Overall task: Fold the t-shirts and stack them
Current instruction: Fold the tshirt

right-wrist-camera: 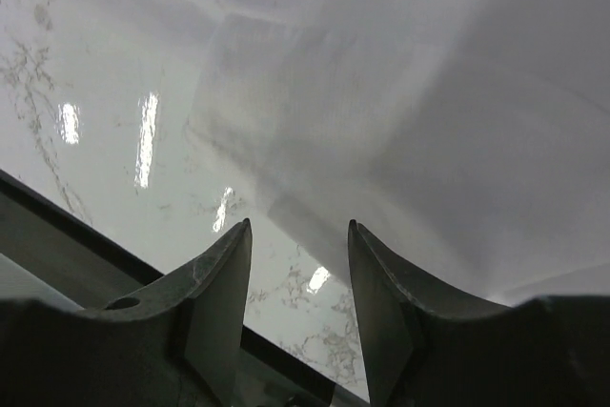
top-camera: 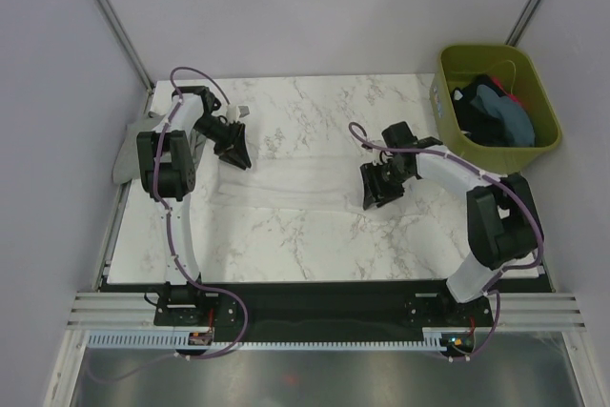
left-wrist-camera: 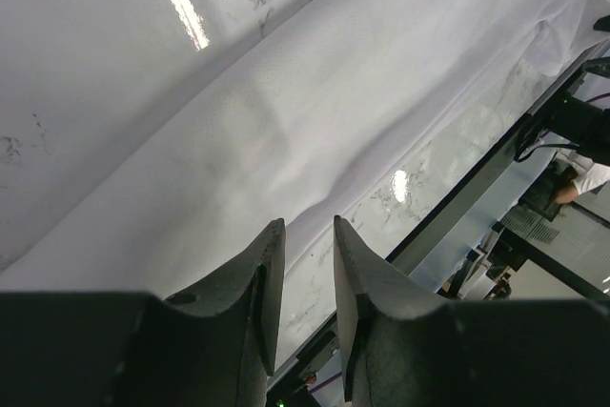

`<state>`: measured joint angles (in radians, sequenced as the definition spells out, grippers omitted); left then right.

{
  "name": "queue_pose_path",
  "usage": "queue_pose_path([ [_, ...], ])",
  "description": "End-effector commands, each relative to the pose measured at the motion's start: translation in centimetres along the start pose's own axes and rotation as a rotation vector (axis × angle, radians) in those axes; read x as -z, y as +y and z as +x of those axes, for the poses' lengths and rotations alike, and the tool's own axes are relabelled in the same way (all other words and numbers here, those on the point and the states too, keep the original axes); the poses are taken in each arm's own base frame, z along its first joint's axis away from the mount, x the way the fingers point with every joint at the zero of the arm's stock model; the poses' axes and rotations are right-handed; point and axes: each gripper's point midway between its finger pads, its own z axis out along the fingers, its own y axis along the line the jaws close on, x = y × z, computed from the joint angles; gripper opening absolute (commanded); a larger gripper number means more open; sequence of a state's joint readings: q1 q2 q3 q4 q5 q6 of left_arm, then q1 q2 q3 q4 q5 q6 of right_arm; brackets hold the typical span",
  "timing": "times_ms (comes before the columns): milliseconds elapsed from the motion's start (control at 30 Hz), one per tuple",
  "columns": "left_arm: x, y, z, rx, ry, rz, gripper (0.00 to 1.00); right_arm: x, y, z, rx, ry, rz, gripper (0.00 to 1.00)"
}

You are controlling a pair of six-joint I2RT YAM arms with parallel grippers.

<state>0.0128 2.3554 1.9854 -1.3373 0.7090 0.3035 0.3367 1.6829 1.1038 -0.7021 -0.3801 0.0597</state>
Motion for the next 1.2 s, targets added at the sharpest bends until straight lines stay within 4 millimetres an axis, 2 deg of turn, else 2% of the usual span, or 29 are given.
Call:
queue_pose_path([
  [0,1.5,-1.9,0.7,0.054,0.026,0.017,0.34,1.8,1.3,1.6,0.010,-0.013,-0.032,0.53],
  [133,2.1,-2.3,0.3,0.040,0.004,0.006,0.35,2.7,1.4,2.8,0.030,-0.014,-0.025,0.53],
  [233,2.7,-2.8,0.4,0.032,-0.008,-0.001,0.36,3.4,1.2,2.1,0.036,-0.058,-0.003,0.54],
  [333,3.1,-3.6,1.3,0.024,-0.004,0.013,0.35,4.3,0.2,-0.6,-0.008,-0.145,0.028,0.55],
  [367,3.1,-3.7,1.7,0.029,0.002,0.013,0.35,4.9,0.1,-2.4,-0.015,-0.190,0.027,0.55],
  [433,2.8,-3.2,2.8,0.044,0.031,-0.009,0.35,4.7,-1.2,-3.9,-0.071,-0.207,0.039,0.56],
  [467,2.7,-2.7,3.1,0.049,0.043,-0.032,0.35,5.0,-1.5,-5.4,-0.079,-0.235,0.046,0.56],
  [567,2.4,-1.5,3.4,0.051,0.064,-0.074,0.35,4.1,-2.7,-7.3,-0.097,-0.250,0.079,0.56],
  [600,1.5,-2.2,3.3,0.017,0.088,-0.087,0.34,3.2,-3.3,-7.4,-0.108,-0.233,0.088,0.57],
  [633,1.2,-2.0,3.3,0.016,0.099,-0.089,0.33,3.0,-3.4,-8.0,-0.106,-0.240,0.085,0.57],
  [767,-0.1,-1.7,3.6,0.002,0.141,-0.105,0.33,1.4,-4.2,-8.0,-0.146,-0.216,0.092,0.58],
  [867,-1.4,-1.3,4.4,-0.002,0.202,-0.130,0.33,0.5,-5.3,-7.5,-0.168,-0.193,0.116,0.59],
  [1000,-2.2,-0.4,4.9,0.008,0.235,-0.157,0.32,-1.1,-7.1,-7.3,-0.191,-0.161,0.148,0.59],
  [1133,-2.5,0.5,4.9,0.015,0.245,-0.185,0.31,-2.4,-8.2,-9.4,-0.193,-0.162,0.152,0.59],
  [1167,-2.7,0.8,4.9,0.014,0.248,-0.192,0.31,-3.5,-8.7,-9.5,-0.199,-0.140,0.152,0.60],
])
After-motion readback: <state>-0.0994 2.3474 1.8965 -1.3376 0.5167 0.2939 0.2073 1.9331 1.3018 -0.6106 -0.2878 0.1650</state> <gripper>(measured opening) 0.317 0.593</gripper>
